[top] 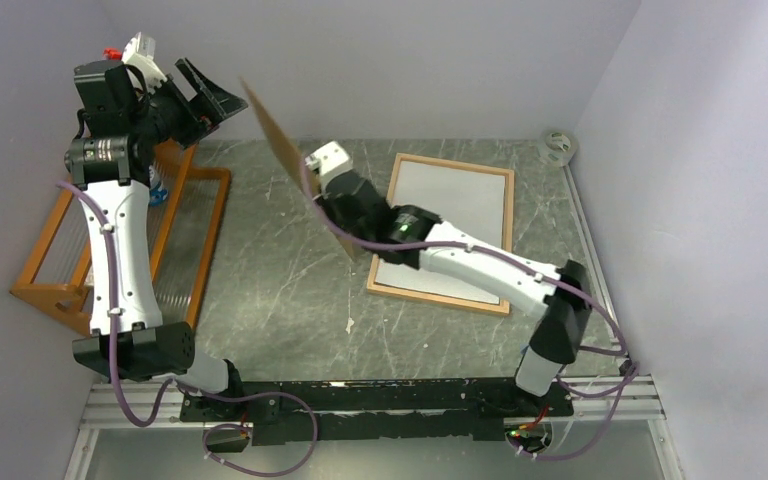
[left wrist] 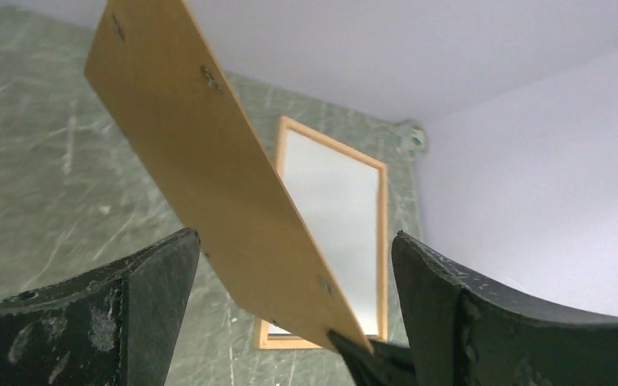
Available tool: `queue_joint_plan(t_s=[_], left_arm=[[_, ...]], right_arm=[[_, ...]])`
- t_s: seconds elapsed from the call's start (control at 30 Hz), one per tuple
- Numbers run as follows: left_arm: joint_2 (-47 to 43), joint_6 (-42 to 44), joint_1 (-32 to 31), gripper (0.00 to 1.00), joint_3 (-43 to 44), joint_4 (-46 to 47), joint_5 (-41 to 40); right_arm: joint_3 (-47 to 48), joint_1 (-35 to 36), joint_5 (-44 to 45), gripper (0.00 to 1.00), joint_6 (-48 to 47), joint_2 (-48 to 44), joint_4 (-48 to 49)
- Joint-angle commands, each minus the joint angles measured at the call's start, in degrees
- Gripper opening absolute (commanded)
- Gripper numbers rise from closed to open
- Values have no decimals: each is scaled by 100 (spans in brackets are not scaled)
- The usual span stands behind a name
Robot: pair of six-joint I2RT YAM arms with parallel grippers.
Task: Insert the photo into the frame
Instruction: Turn over the photo frame item at the center of the board.
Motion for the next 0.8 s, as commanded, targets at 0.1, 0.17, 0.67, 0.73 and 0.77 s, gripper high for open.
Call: queue_joint_plan(t_s=[0.1,0.17,0.67,0.73,0.77], left_arm=[[94,-238,-17,94,-62,1278,1465],[120,-355,-22,94,-234,1338,1454],[-7,-755,-18,94,-3489,1637,792],[17,-860,-18,94,-3891,1952,905],[50,-920,-17,94,-4060,2117,967]], right_arm=[[-404,-838,-1514,0,933,-912,1039],[-541,-1148,-2022,0,1375,-1072,1145],[-2059,-3240,-4321,0,4650,-1842,2701],[-2276,-3381,-4522,0,4905,-1921,3015],[-2379,-3431,-4591,0,5007,-1961,3157]])
